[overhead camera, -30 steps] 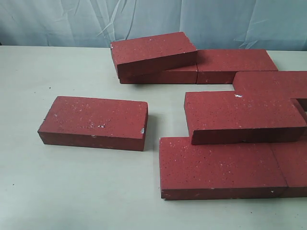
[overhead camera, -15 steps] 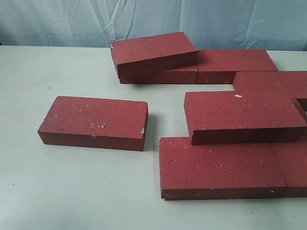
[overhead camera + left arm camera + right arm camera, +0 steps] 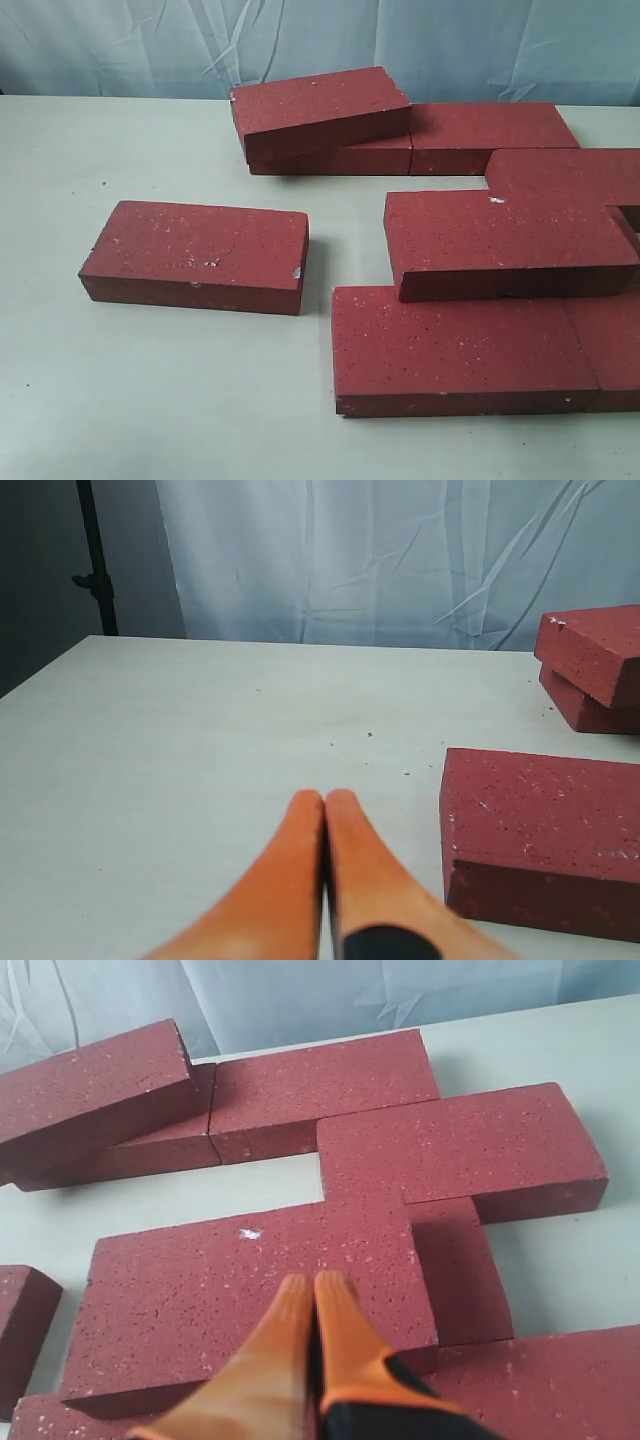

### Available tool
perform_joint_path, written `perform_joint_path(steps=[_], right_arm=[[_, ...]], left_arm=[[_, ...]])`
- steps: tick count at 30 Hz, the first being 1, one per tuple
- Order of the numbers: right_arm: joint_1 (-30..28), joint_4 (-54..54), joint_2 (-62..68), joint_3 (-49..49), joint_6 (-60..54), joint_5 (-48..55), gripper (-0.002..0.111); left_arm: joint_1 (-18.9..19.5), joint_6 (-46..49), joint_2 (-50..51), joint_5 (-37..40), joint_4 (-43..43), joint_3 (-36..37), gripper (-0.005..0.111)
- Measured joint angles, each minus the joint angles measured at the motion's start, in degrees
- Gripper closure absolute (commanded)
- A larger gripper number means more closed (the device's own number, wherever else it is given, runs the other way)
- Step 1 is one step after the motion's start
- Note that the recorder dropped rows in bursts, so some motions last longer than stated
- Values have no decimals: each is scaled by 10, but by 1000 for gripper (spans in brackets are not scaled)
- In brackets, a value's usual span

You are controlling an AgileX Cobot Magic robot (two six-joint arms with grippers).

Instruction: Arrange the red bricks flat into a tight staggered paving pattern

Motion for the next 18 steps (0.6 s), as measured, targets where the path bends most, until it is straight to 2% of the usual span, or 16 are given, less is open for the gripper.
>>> perform_joint_path(steps=[10, 14, 18], right_arm=[[0, 7, 0, -1, 0, -7, 109], [0, 7, 0, -1, -1, 0, 109], [0, 7, 3, -1, -2, -2, 109]], left_arm=[[0, 0, 0, 0, 0, 0, 107], [0, 0, 0, -6, 26, 0, 107], [0, 0, 0, -65, 31, 0, 107]])
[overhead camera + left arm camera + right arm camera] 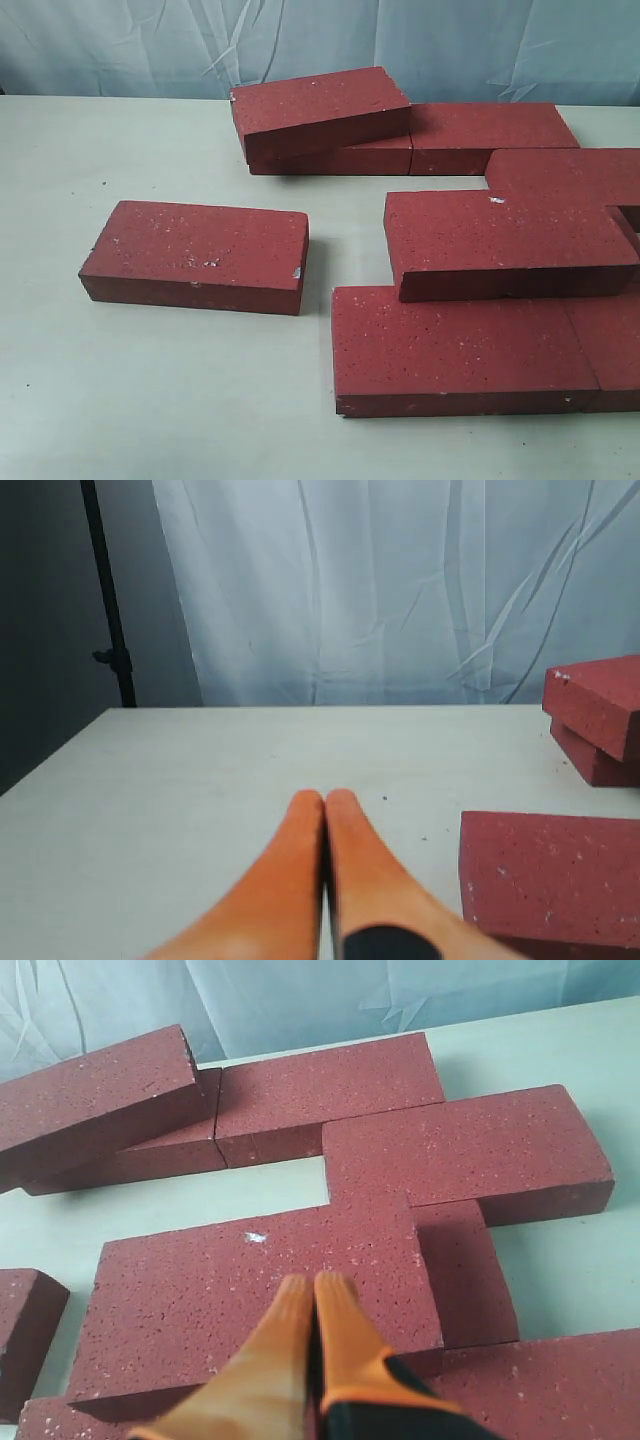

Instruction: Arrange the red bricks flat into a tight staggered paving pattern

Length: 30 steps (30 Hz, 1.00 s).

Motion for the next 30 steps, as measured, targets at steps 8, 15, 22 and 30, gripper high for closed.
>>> perform_joint_path(steps=[8, 15, 22, 30], right_arm=[[0, -10, 80, 0, 0, 33, 109], [0, -10, 91, 0, -1, 27, 109], [0, -9, 91, 0, -1, 13, 109], [0, -9, 91, 0, -1, 6, 109]], left_arm=[[0, 0, 0, -62, 43, 0, 107], [0, 0, 0, -64, 54, 0, 107], [0, 0, 0, -99, 54, 0, 107], [0, 0, 0, -111, 54, 0, 107]])
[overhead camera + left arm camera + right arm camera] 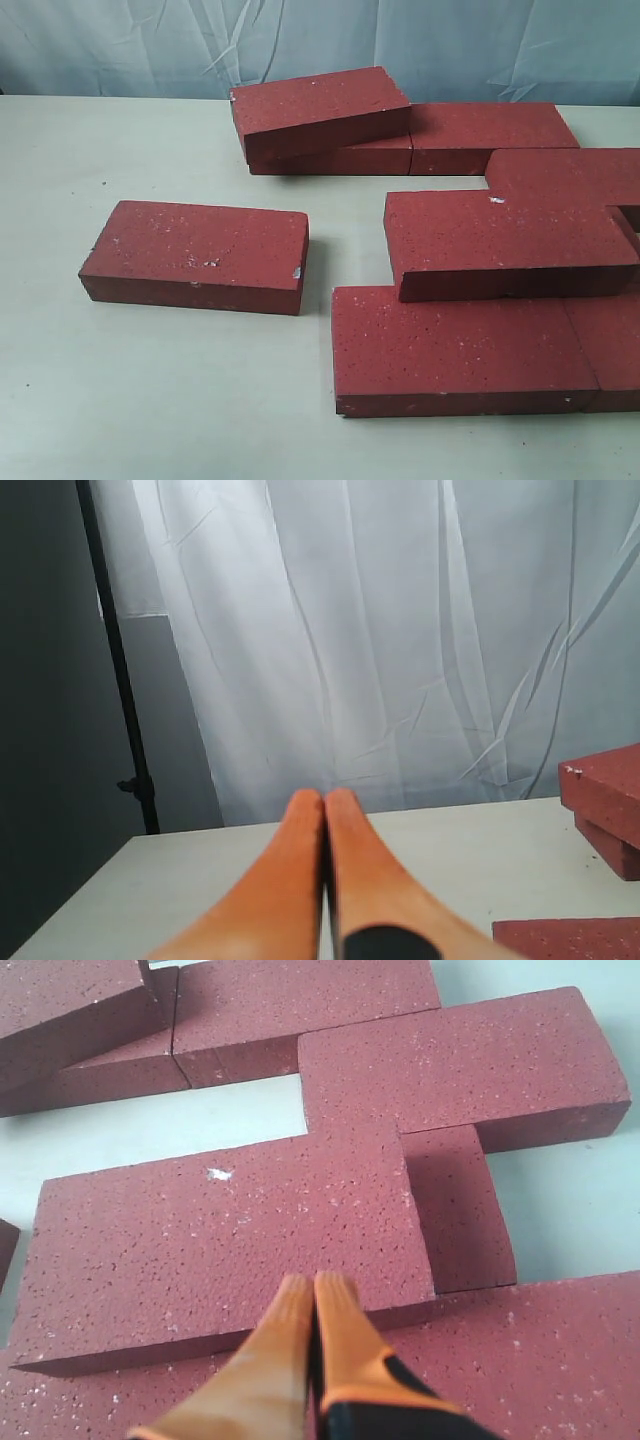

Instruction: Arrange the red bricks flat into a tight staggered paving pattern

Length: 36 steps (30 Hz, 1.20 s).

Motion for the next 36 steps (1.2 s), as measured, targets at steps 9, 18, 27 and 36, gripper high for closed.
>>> perform_joint_path(steps=[9, 18, 27, 36], right_arm=[[0, 0, 0, 0, 0, 0, 109], [0, -1, 0, 0, 0, -4, 109], [0, 0, 0, 0, 0, -15, 109], [0, 6, 0, 0, 0, -33, 109]], left_arm=[[0, -1, 0, -22, -66, 0, 107], [0, -2, -1, 50, -104, -56, 107], [0, -2, 49, 201, -25, -166, 107], [0, -2, 159, 373, -26, -215, 107]])
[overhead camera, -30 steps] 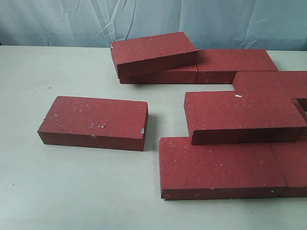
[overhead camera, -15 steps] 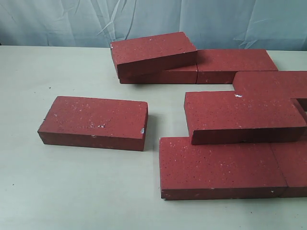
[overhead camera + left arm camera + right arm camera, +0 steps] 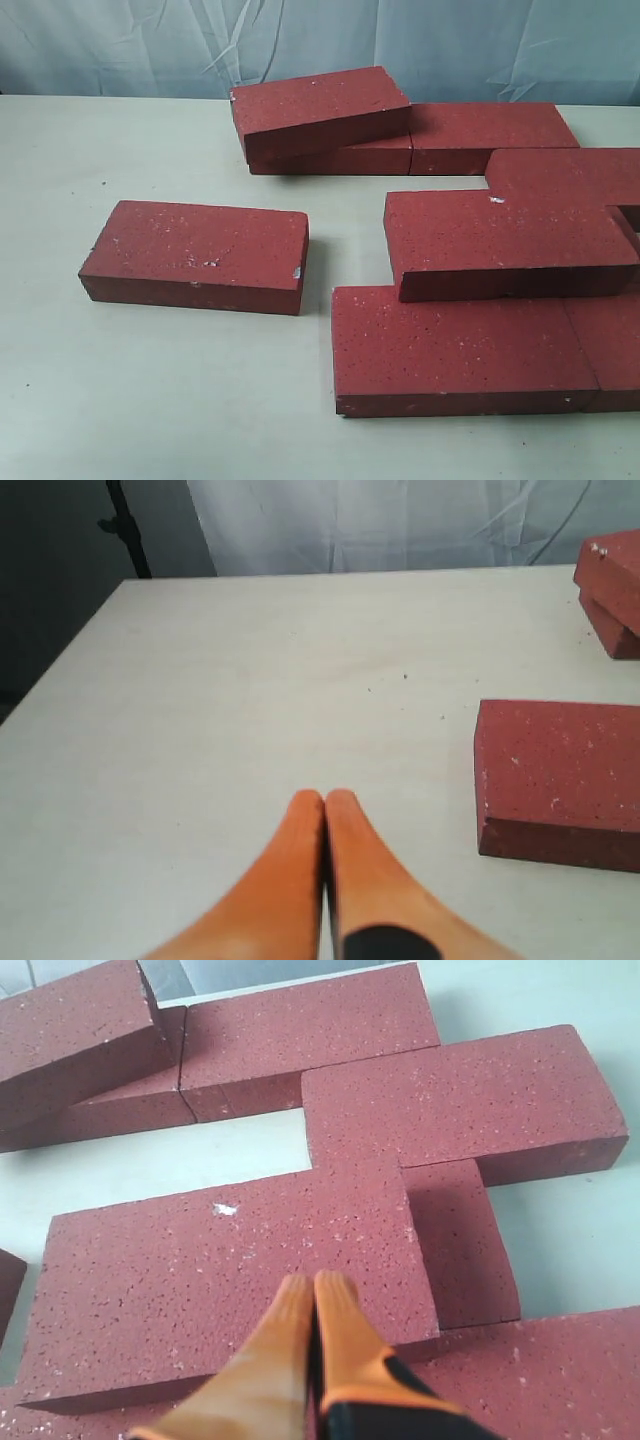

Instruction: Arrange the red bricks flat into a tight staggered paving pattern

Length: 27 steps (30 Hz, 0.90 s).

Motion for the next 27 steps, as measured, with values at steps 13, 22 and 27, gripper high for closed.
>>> perform_joint_path(steps=[13, 22, 27], right_arm=[[0, 5, 0, 0, 0, -2, 109], [0, 7, 0, 0, 0, -2, 109], [0, 12, 0, 0, 0, 13, 109]], left_arm=[[0, 0, 10, 6, -2, -2, 107], [0, 0, 74, 42, -3, -56, 107], [0, 0, 162, 96, -29, -99, 107]])
